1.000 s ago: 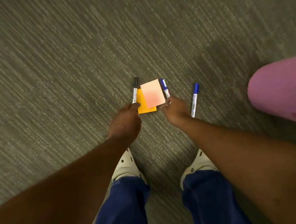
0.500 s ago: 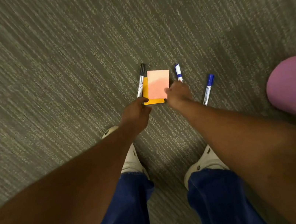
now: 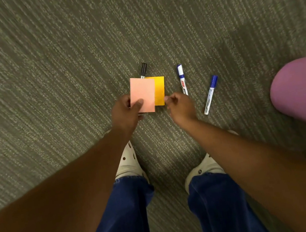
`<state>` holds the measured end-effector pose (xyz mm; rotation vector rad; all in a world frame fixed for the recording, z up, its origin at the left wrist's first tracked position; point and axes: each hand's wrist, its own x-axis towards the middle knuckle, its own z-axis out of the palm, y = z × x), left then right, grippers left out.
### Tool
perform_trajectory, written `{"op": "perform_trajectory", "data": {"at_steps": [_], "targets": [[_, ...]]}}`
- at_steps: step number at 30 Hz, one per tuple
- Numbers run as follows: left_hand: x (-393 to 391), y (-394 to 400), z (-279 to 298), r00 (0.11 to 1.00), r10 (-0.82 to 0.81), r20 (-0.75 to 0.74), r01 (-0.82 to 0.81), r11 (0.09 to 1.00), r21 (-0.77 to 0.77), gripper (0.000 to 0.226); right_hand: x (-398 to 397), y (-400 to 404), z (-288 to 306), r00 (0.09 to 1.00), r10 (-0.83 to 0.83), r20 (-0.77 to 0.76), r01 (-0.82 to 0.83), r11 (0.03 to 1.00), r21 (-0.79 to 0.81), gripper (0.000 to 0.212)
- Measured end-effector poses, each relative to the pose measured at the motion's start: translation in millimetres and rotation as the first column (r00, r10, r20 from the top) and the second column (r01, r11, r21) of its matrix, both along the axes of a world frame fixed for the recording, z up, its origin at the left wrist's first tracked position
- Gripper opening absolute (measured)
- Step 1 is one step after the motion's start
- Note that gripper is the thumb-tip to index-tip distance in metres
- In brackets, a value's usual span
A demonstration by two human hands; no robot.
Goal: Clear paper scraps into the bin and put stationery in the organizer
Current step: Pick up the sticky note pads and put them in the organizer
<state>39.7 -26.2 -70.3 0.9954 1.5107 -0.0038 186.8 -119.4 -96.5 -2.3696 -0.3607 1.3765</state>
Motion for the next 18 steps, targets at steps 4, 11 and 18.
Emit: {"op": "perform_trajectory", "data": {"at_steps": [4, 11, 18], "targets": [[-19, -3, 3, 0.998, 0.058, -0.017, -0.057, 0.996, 0.062, 0.032, -11, 33, -26, 0.984, 0.098, 0.148, -0.069, 0.980, -0.189, 0.057], [-28, -7, 3, 0.992, 0.123, -0.004, -0.123, 0.992, 0.033, 0.032, -9, 52, -42, 0.977, 0.097, 0.189, -0.043, 0.962, -0.270, 0.048], [-14, -8, 17, 0.990, 0.139, 0.007, -0.139, 0.990, 0.017, 0.035, -1, 29, -19, 0.970, -0.165, 0.180, 0.188, 0.974, -0.123, 0.022]]}}
